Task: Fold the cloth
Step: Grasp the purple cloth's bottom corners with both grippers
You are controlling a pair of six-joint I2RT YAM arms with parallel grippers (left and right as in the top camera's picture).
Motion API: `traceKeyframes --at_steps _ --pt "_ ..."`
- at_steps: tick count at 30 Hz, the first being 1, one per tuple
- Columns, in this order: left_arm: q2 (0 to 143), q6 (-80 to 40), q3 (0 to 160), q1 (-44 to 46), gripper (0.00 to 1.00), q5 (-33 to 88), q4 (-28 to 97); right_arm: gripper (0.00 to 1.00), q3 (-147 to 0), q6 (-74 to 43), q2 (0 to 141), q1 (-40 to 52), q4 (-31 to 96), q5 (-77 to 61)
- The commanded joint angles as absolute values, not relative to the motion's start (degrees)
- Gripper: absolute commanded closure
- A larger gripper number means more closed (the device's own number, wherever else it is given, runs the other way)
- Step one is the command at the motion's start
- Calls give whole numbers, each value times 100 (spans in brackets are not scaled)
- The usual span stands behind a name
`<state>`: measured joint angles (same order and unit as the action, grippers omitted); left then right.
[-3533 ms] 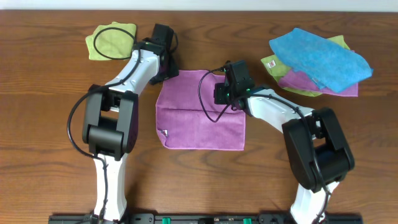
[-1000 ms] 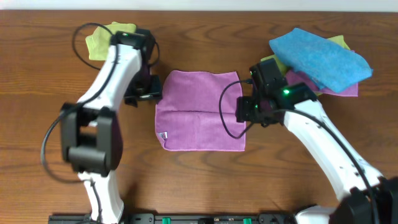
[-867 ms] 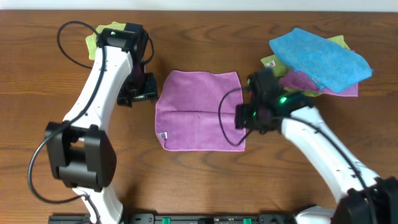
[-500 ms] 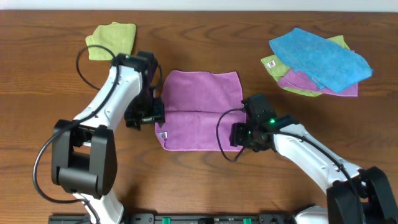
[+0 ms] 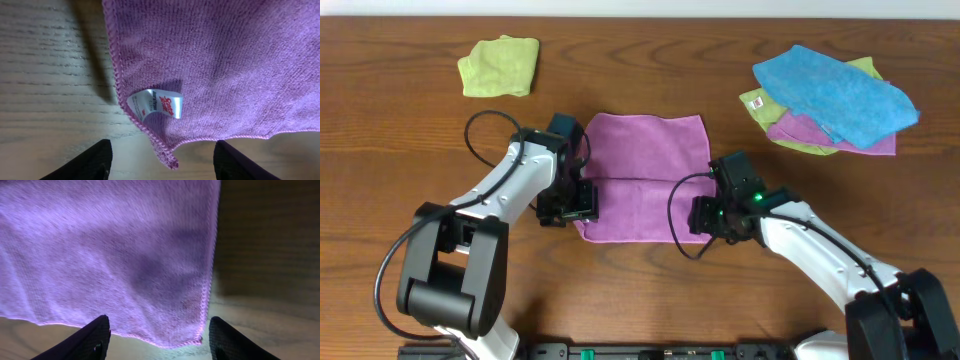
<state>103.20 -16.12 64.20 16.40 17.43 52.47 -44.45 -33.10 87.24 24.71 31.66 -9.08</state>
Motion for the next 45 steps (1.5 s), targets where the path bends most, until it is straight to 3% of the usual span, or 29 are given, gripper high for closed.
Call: traceKeyframes --at_steps 1,10,14,18,22,28,34,36,41,45 --pt "10208 -1855 6337 1669 35 1743 5271 37 -4331 -3367 8637 2482 3155 -738" --pt "10208 -2602 6090 1697 40 1612 5218 37 -4263 -3382 8637 2482 3015 -580" --pt "10208 -2989 6090 1699 49 1448 5196 37 -4263 -3382 8637 2482 2974 -580" --pt "10208 -3037 6090 1708 50 1431 5074 37 -4261 -3382 8637 2482 2930 -580" --pt "10208 -3234 6090 1741 60 1199 5041 37 -4250 -3371 8637 2482 2919 -580" --pt "10208 -3240 6088 1745 60 1199 4982 37 -4018 -3385 8637 2482 2877 -607" --pt "10208 -3306 6090 1745 70 1205 4901 37 -3706 -3476 8637 2484 2233 -891" --pt "10210 -3308 6090 1745 77 1208 4899 42 -3699 -3474 8637 2484 2156 -891" --pt "10210 -3350 6088 1745 83 1208 4899 59 -3686 -3472 8652 2484 2130 -884" --pt "10208 -3350 6090 1745 82 1208 4897 78 -3612 -3538 8700 2484 2047 -886"
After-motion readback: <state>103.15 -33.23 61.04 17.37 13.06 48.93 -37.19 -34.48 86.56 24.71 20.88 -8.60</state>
